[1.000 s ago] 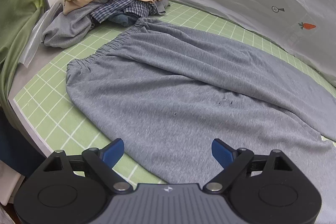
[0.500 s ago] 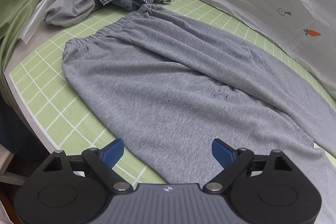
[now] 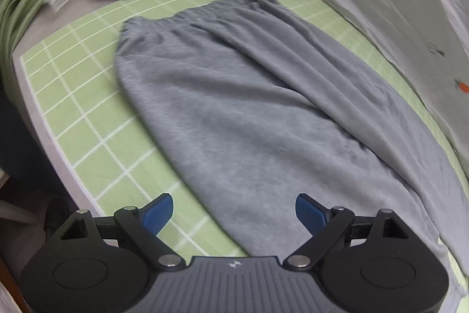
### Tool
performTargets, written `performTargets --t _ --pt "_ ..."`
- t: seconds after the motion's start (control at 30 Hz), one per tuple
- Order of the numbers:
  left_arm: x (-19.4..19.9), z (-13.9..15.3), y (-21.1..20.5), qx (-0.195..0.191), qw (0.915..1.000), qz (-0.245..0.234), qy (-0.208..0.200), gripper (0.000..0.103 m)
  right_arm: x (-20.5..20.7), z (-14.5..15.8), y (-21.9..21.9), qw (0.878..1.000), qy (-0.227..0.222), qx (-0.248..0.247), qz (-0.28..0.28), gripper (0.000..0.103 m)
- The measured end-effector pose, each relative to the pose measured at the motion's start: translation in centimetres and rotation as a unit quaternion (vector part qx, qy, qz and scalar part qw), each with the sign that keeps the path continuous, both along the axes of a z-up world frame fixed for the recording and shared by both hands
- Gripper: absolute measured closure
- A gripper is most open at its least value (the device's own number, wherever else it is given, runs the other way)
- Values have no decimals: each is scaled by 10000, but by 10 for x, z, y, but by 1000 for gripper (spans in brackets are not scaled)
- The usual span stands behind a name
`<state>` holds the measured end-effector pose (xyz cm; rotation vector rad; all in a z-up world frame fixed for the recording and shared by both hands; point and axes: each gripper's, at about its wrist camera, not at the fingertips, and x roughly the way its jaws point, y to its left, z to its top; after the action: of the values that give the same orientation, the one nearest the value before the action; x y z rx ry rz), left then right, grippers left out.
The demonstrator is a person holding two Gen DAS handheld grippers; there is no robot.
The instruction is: Fold clothes
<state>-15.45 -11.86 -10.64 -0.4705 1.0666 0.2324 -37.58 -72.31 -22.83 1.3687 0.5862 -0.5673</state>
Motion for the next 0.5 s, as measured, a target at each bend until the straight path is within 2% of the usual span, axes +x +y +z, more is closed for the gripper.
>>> performTargets --t 0.2,0.27,0.3,0.33,0.4,0.5 --pt "17 -6 53 -12 9981 621 -30 15 6 6 9 9983 416 -307 -255 6" --pt "25 -6 71 -10 9967 810 -50 19 9 9 10 9961 622 -478 -399 13" --pt "29 -6 80 -8 9961 885 -57 27 11 12 9 9935 815 -633 -469 15" --pt "34 -6 88 -8 9957 920 -71 31 13 15 7 9907 988 -771 -535 16" --pt "45 -7 99 27 9956 935 -81 32 15 17 1 9857 1217 -956 -659 20" --pt "59 -9 109 73 9954 945 -125 39 11 15 -10 9852 1104 -873 -979 24"
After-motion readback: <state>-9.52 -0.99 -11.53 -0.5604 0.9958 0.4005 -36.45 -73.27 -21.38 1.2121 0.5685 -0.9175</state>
